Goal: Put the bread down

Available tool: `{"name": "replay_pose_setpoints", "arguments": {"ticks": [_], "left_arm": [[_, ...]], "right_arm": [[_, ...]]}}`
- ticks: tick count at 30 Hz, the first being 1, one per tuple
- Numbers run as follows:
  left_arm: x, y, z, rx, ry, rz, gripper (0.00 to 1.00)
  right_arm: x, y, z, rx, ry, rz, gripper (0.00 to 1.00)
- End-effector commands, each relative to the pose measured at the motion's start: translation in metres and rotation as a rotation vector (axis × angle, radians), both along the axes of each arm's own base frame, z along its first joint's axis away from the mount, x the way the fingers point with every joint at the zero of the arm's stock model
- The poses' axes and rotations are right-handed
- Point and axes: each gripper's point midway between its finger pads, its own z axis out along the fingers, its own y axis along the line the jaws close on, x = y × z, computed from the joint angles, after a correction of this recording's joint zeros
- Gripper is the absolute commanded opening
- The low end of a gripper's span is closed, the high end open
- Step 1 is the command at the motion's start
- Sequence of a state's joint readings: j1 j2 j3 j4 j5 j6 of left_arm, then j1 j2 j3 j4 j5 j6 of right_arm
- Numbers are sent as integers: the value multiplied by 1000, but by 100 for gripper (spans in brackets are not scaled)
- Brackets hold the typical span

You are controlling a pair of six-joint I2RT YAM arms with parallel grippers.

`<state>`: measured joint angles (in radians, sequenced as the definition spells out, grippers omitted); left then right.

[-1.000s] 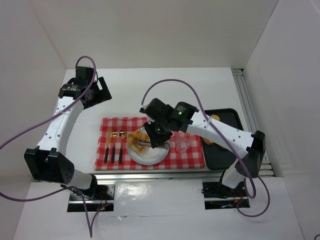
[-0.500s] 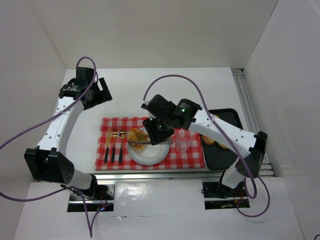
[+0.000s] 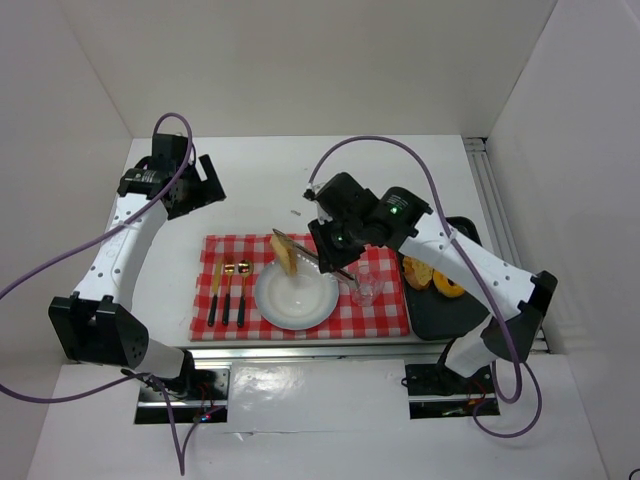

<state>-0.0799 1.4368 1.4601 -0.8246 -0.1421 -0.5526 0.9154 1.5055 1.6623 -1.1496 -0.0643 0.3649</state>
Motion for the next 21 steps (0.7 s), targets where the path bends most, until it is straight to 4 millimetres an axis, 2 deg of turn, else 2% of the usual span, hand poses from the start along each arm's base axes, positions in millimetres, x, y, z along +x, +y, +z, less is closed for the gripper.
{"name": "replay_pose_setpoints", "arguments": {"ticks": [1,4,11,17,18,21], "left_arm": [[5,0,8,-7,-37,-10,99],[6,0,5,-6,-28,-10,99],[6,0,5,-6,-28,-10,99],[7,0,2,-5,-19,-10,99],[7,0,2,-5,-19,-10,99],[9,0,3,0,-28,-16,99]], "right_arm": [[-18,7,0,12,28,100,27],[-32,7,-10,-15,74,147,24],[-44,2,-30,-52,145,183,23],[-60,-5,-31,-89,201,258,15],[-63,-3,-23,-69,208,268,15],[-76,1,-19,-58,244,321,13]]}}
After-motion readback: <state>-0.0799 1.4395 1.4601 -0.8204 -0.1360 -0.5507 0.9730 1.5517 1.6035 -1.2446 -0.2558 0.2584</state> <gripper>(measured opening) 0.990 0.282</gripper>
